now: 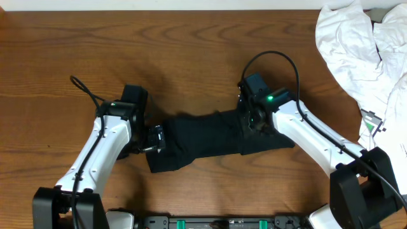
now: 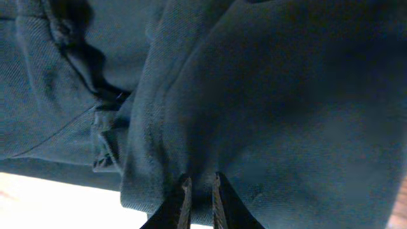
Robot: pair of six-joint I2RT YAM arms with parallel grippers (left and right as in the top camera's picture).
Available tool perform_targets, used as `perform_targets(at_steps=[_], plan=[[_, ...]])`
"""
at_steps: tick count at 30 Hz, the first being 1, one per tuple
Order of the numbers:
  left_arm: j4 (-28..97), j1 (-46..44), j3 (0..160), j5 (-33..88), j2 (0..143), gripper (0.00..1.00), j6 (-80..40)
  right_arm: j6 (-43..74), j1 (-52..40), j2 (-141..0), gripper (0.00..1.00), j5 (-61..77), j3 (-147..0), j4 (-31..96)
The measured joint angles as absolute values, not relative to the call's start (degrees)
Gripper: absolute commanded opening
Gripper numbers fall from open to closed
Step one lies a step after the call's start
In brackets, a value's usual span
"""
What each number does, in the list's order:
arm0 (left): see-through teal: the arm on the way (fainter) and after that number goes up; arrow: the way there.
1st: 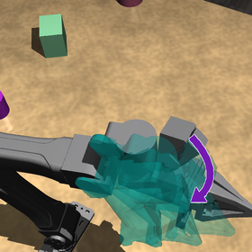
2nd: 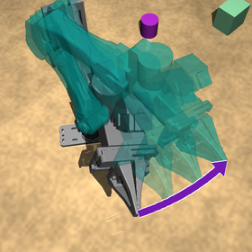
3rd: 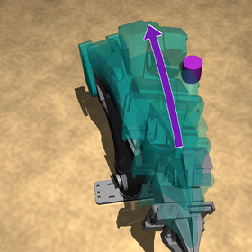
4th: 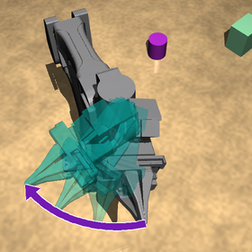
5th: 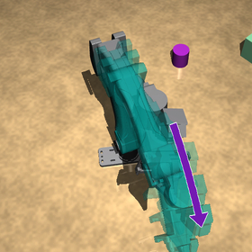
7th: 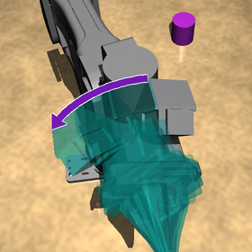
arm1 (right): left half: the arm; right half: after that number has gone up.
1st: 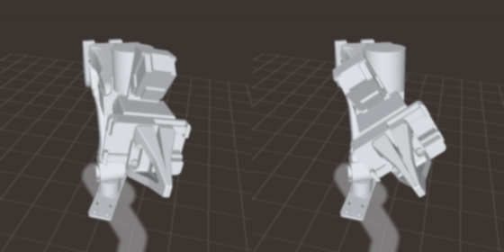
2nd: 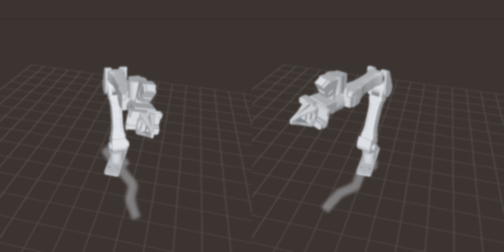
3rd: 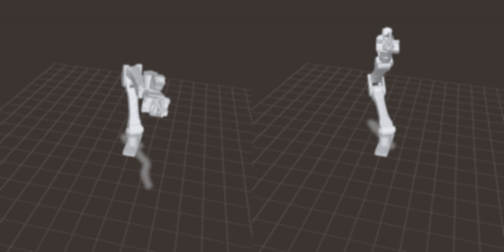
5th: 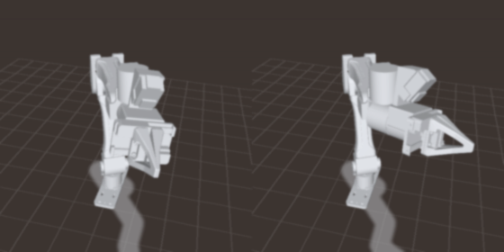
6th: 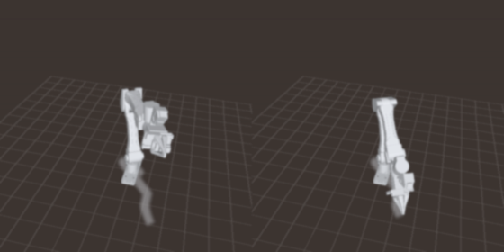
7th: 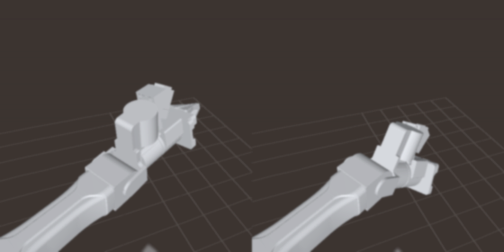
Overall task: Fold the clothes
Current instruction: 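Push the right gripper leftward toward the left gripper, compacting the bundle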
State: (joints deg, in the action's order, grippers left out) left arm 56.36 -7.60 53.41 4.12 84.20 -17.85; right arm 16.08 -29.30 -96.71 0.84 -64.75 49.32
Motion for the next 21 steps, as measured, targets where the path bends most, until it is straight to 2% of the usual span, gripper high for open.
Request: perform_targets(at_steps=[8, 11, 14, 17, 21], plan=[[56.5, -7.6, 53.4, 4.2, 84.2, 0.98, -17.8, 17.5, -30.7, -96.7, 0.15, 2.9, -56.1, 41.1], [56.5, -7.6, 53.4, 4.5, 84.2, 0.98, -17.8, 17.9, -30.7, -96.7, 0.26, 3.4, -53.4, 38.0], [56.5, -7.6, 53.4, 4.8, 84.2, 0.98, -17.8, 18.0, -30.7, -96.7, 0.29, 3.8, -52.4, 36.1], [56.5, -7.6, 53.4, 5.2, 84.2, 0.98, -17.8, 18.3, -30.7, -96.7, 0.36, 4.1, -52.2, 35.3], [56.0, -7.6, 53.4, 6.0, 84.2, 0.98, -17.8, 18.4, -30.7, -96.7, 0.38, 4.4, -52.2, 34.2]])
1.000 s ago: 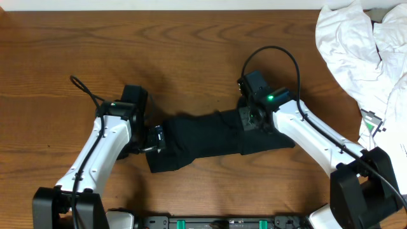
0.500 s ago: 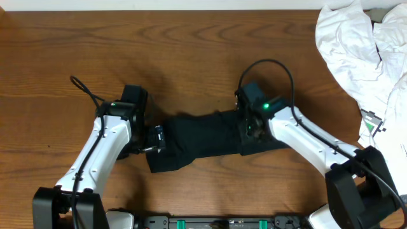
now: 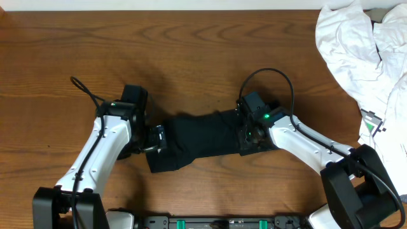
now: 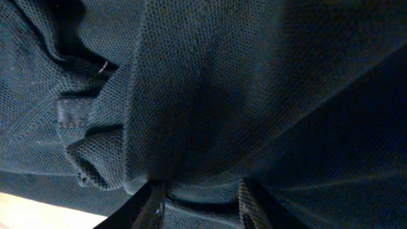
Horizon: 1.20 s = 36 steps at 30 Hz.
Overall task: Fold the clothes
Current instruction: 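Push the right gripper leftward toward the left gripper, compacting the bundle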
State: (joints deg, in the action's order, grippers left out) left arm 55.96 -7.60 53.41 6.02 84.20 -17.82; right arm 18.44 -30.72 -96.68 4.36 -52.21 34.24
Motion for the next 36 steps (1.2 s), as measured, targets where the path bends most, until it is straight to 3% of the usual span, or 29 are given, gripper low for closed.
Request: perform_targets(at_steps=[33, 36], plan=[[36.5, -7.6, 46.6, 24.3, 89.9, 0.99, -18.2, 18.4, -30.7, -96.7, 0.36, 4.5, -52.1, 34.0], [35.0, -7.6, 46.5, 25.1, 92.0, 0.92, -18.3, 18.5, -30.7, -96.7, 0.36, 4.5, -52.1, 34.0]])
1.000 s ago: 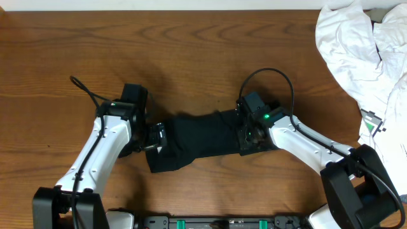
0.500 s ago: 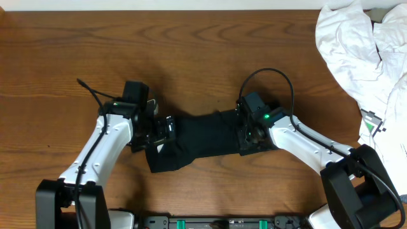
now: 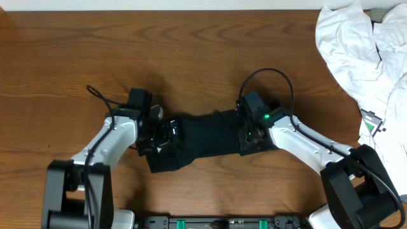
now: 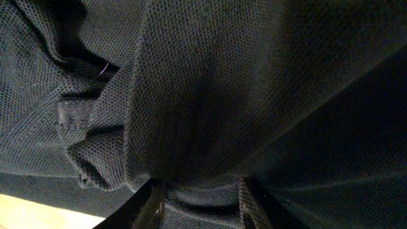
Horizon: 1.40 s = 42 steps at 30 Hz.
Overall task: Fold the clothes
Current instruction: 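Push the right gripper leftward toward the left gripper, compacting the bundle, then release the right gripper and lift it away to the right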
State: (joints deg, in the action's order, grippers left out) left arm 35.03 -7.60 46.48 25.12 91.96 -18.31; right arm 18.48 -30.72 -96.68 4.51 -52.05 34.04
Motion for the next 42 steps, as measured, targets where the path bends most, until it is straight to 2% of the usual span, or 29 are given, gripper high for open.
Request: perform_targets(at_steps=[5, 12, 17, 18, 20, 23, 29, 31, 33, 34, 42], plan=[[34.5, -7.4, 47.3, 25.7, 93.6, 0.82, -18.6, 18.5, -30.7, -96.7, 0.36, 4.5, -52.1, 34.0], [33.0, -7.2, 48.1, 26.9, 95.6, 0.56, -19.2, 18.5, -30.7, -96.7, 0.35, 4.5, -52.1, 34.0], [31.2, -7.3, 48.0, 27.1, 96.4, 0.29, -19.3, 18.5, -30.7, -96.7, 0.35, 4.5, -52.1, 34.3], [31.0, -7.3, 47.9, 27.1, 96.6, 0.19, -19.2, 18.5, -30.7, -96.7, 0.35, 4.5, -52.1, 34.3], [30.5, -7.3, 47.7, 27.1, 96.8, 0.06, -19.3, 18.5, -30.7, -96.7, 0.33, 4.5, -52.1, 34.4], [30.0, -7.4, 47.7, 27.9, 97.1, 0.06, -18.4, 18.7, -30.7, -96.7, 0.31, 4.5, -52.1, 34.4], [30.2, -7.3, 47.6, 28.1, 96.9, 0.06, -17.1, 18.6, -30.7, -96.1, 0.40, 4.4, -53.4, 37.1], [30.7, -6.9, 47.5, 28.1, 96.6, 0.06, -16.7, 18.2, -30.7, -95.0, 0.49, 4.2, -55.6, 39.7], [31.8, -5.9, 47.2, 28.1, 95.9, 0.06, -16.4, 17.3, -30.7, -93.1, 0.64, 4.0, -59.2, 42.2], [32.5, -5.3, 47.1, 28.1, 95.5, 0.06, -16.2, 17.0, -30.6, -91.9, 0.67, 3.9, -61.2, 43.4], [38.2, 7.5, 46.7, 27.0, 89.2, 0.06, -13.7, 14.4, -23.9, -80.1, 0.69, 3.7, -73.9, 51.0]])
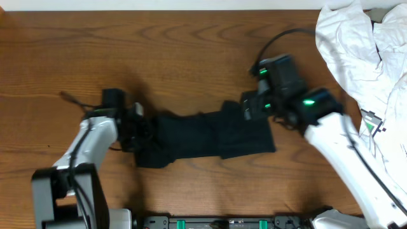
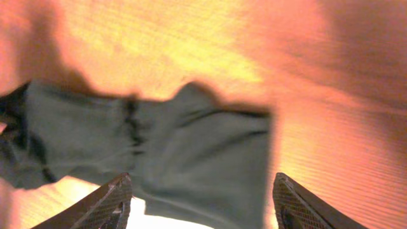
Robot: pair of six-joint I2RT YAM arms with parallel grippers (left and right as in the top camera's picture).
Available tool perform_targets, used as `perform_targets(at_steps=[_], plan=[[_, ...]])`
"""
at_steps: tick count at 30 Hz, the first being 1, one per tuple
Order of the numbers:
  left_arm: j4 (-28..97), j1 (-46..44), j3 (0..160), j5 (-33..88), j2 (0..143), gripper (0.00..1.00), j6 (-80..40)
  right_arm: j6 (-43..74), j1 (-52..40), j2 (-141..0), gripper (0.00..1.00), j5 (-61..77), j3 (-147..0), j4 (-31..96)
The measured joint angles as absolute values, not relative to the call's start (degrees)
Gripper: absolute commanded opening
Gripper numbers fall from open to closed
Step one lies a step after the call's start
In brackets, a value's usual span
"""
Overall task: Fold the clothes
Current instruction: 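Release the right gripper and lift it away to the right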
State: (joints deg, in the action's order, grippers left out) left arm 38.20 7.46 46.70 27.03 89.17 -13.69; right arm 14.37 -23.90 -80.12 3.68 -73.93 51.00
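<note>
A black garment [image 1: 203,137] lies in a crumpled band across the wooden table [image 1: 191,51]. In the right wrist view the garment [image 2: 191,140] lies below the camera, its right edge straight. My right gripper [image 1: 251,109] hangs above the garment's right end, clear of it. Its fingers [image 2: 114,200] stand far apart, so the right gripper [image 2: 203,194] is open and holds nothing. My left gripper [image 1: 137,127] is at the garment's left end and looks shut on the cloth there, its dark fingers merging with it.
A heap of white clothes [image 1: 362,51] fills the table's back right corner and right edge, close behind the right arm. Bare wood runs along the back and the left of the table.
My right gripper has come up off the black garment and back to the right, its fingers now wide apart. My left gripper has moved left, and the garment's left end has gone with it.
At first my right gripper was pinched on the garment's right part and the left gripper was at its left end. Then the right end lay folded inward and the right jaws stood wider, pressed into the cloth. Now the right gripper is clear and the left end is stretched leftward.
</note>
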Motion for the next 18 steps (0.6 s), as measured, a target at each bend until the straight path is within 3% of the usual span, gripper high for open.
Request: perform_targets(at_steps=[10, 18], plan=[[46.1, 25.6, 54.5, 28.3, 88.5, 0.06, -11.9, 11.5, -7.8, -78.1, 0.68, 2.9, -74.2, 59.6], [52.2, 28.3, 61.5, 41.6, 88.2, 0.06, -11.8, 10.0, -3.6, -78.1, 0.68, 2.9, -74.0, 60.1]])
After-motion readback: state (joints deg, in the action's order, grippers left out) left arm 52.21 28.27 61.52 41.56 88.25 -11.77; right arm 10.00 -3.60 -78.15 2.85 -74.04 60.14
